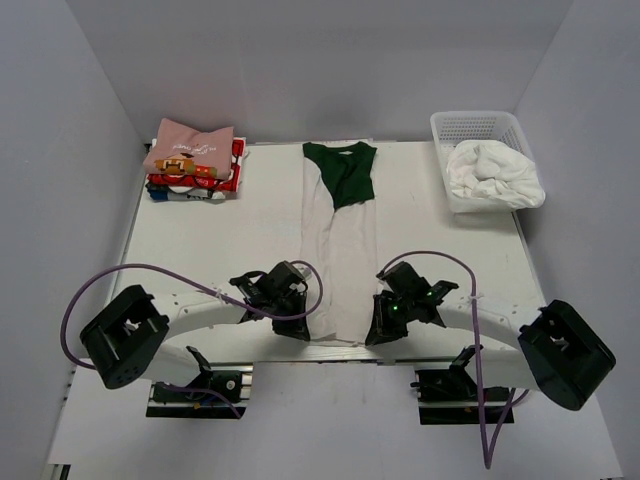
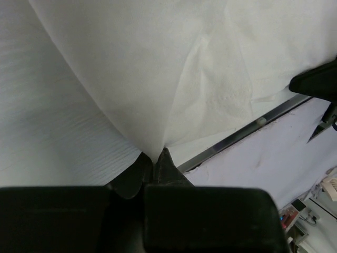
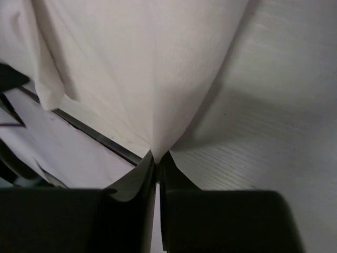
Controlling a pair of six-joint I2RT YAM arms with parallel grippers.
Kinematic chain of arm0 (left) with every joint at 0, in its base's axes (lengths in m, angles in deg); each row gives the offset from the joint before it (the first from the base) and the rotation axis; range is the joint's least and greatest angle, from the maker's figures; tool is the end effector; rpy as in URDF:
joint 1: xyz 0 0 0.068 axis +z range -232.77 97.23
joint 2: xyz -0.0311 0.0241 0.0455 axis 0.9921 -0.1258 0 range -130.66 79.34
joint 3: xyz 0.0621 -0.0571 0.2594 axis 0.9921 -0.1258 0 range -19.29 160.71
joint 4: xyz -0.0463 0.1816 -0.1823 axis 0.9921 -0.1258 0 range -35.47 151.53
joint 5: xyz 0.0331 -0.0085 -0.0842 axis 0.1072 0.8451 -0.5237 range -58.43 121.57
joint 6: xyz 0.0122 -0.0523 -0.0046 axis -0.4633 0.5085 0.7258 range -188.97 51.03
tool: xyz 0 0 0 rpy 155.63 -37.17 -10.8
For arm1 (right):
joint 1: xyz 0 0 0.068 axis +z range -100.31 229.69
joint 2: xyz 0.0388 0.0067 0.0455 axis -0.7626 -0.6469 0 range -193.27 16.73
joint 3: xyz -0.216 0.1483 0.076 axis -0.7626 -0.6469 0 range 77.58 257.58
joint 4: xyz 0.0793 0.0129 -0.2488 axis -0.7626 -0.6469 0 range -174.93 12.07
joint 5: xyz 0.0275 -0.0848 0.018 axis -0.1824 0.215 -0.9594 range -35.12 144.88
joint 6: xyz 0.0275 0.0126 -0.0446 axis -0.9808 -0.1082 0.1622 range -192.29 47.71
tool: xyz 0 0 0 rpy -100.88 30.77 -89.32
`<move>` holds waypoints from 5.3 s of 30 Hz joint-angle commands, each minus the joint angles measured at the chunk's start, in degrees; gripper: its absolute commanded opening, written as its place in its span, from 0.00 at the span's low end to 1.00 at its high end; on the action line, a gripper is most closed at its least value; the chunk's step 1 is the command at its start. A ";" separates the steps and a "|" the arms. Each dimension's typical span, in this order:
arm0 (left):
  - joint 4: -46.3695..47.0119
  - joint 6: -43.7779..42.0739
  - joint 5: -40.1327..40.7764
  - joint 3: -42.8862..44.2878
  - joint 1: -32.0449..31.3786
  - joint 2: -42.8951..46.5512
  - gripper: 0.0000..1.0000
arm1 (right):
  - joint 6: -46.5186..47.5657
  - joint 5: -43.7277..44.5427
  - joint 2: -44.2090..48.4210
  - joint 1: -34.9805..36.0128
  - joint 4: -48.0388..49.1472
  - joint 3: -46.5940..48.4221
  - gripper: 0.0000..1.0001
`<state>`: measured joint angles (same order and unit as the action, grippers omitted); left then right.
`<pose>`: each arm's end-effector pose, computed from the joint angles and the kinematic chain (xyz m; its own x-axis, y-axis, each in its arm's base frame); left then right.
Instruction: Fold and stack the t-shirts
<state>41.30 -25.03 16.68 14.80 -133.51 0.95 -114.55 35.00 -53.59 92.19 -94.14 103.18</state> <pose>0.1389 -0.1845 0.1461 -0.9792 0.1381 -0.1486 0.1925 0.8638 -0.4656 0.1390 0.1439 0.1384 -0.9861 -0.0457 -0.1598 -0.1270 0.8276 0.5467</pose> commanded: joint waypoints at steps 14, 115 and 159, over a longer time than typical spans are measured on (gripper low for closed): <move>-15.35 3.34 16.95 18.16 2.66 0.55 0.00 | 0.77 17.22 3.45 1.36 -7.43 16.45 0.00; 2.04 -20.56 0.14 39.84 30.79 -36.04 0.16 | 8.60 5.29 -41.56 -18.59 17.18 39.52 0.52; -10.09 -11.69 18.94 50.19 31.84 -17.04 0.00 | 19.76 -5.69 -35.38 -23.95 -23.96 72.03 0.00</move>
<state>30.52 -35.74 29.42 60.92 -104.14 -13.89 -95.01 29.10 -84.98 70.25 -119.32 169.65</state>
